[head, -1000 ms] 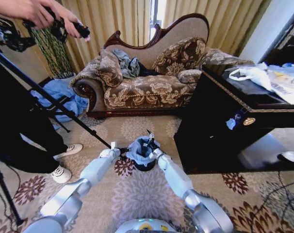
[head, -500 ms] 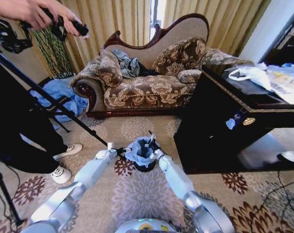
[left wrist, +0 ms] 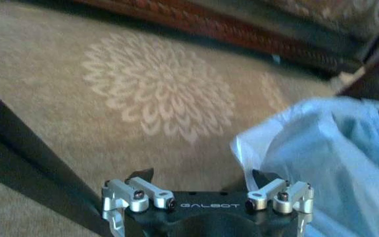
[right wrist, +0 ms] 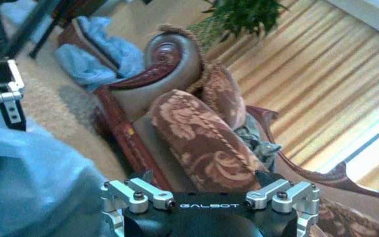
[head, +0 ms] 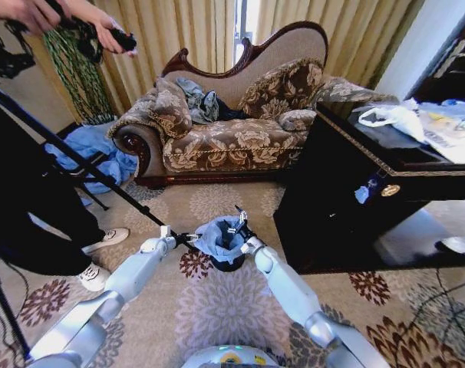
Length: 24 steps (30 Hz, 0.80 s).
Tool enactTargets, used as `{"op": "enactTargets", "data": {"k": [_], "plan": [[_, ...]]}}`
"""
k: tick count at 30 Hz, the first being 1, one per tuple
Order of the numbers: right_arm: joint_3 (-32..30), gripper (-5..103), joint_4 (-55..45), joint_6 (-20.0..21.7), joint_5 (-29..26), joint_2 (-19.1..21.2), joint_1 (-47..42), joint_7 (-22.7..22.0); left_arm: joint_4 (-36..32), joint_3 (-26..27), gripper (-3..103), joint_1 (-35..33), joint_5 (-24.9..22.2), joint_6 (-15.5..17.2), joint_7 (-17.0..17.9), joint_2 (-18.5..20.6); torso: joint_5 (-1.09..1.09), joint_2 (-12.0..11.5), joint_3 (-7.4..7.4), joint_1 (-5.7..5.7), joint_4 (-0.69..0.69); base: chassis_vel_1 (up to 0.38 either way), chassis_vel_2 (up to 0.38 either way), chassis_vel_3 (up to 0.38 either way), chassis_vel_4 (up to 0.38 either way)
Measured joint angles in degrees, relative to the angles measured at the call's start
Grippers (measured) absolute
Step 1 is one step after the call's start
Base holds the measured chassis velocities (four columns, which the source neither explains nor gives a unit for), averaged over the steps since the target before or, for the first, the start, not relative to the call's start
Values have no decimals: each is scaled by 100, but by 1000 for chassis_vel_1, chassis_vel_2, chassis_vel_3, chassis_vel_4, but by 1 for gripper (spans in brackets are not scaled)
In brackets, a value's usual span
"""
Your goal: Place a garbage bag over the trash bin.
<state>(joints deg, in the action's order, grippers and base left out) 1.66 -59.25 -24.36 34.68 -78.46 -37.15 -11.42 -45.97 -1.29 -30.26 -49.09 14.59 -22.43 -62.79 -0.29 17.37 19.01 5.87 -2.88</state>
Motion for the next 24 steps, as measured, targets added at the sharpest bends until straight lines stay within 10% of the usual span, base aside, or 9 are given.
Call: {"op": "enactTargets", "data": {"k": [7,15,24], "plan": [[-142,100,-1045,87,-1989,1037,-32,598,-376,486,100,-32,-341,319,322,82,3,-1,0,0,-1,0,0,0,0],[-293,100,-1045,52,-2591,1180,124,673,-738,702,100,-119,-534,322,640,238,3,-1,0,0,0,0,0,0,0],[-673,100,-828,-175,-2712,1215,28,524,-1514,596,98,198,-719,-852,673,549,4,-1,0,0,-1,0,0,0,0]]}}
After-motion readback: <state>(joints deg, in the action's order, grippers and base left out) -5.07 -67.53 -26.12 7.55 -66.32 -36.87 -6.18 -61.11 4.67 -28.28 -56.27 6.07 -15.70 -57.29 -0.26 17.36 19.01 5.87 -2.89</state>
